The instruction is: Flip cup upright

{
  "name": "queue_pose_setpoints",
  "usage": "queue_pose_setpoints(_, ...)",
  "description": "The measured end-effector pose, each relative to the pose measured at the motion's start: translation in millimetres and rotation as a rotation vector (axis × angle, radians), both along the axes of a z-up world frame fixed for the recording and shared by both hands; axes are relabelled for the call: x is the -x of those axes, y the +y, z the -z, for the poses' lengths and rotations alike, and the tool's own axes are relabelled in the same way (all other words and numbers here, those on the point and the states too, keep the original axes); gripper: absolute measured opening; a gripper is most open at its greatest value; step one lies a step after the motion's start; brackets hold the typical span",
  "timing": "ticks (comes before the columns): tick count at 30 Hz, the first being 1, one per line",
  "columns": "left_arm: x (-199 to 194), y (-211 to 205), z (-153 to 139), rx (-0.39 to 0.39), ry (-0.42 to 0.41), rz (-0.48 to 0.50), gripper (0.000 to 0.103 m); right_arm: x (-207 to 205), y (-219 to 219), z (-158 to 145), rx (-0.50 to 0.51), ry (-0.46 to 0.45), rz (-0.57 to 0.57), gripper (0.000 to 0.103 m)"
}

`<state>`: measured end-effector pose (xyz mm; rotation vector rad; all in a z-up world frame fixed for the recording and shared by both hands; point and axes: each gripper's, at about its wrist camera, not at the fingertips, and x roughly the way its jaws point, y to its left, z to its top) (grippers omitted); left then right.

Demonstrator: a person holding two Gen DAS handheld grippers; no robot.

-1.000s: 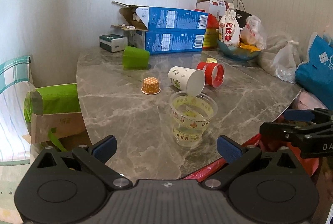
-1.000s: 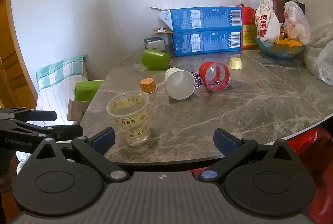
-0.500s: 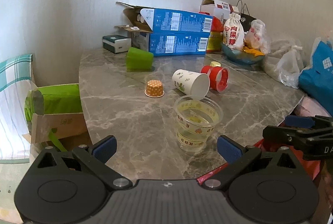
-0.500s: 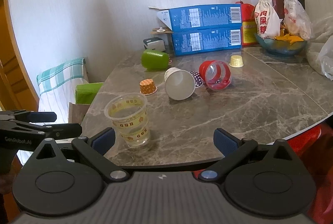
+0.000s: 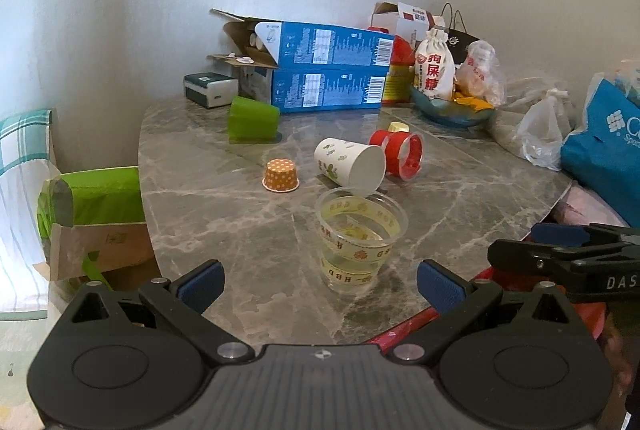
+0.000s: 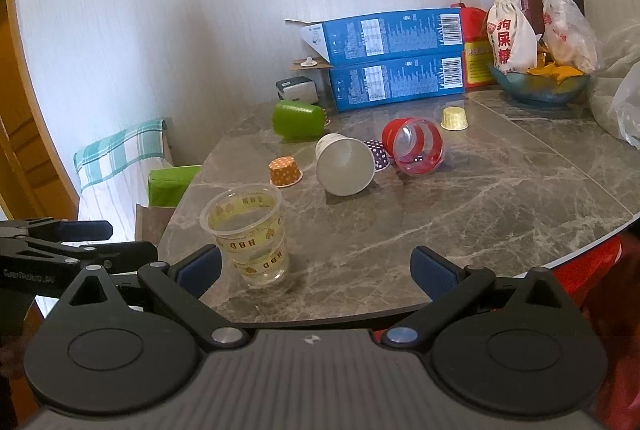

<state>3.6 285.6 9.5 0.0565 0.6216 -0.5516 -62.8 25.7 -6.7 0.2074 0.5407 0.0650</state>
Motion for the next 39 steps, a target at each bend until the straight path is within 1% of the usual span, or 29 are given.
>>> queue_pose_setpoints(6,0.8,-0.5,-0.2,0.014,0.000,0.005,0.103,3.8,-1.3,-1.2,-0.007,-0.018,0.002,0.102)
queue_pose_setpoints(12,2.2,1.1,-1.7,0.029,-0.011,0.000,0.103,3.5,-1.3,-0.7,-0.008,-0.014,0.002,0.102)
queue_pose_setpoints(31,1.6,-0.2,1.3,0.045,0.004,0.017,0.103,2.4,-1.5,2.6,-0.020,-0.004,0.000,0.102)
queue_pose_setpoints(39,3.9,-0.3,0.9,0.053,-0.006,0.031,0.103,1.5,-1.9,5.4,-0.025,0.004,0.002,0.102)
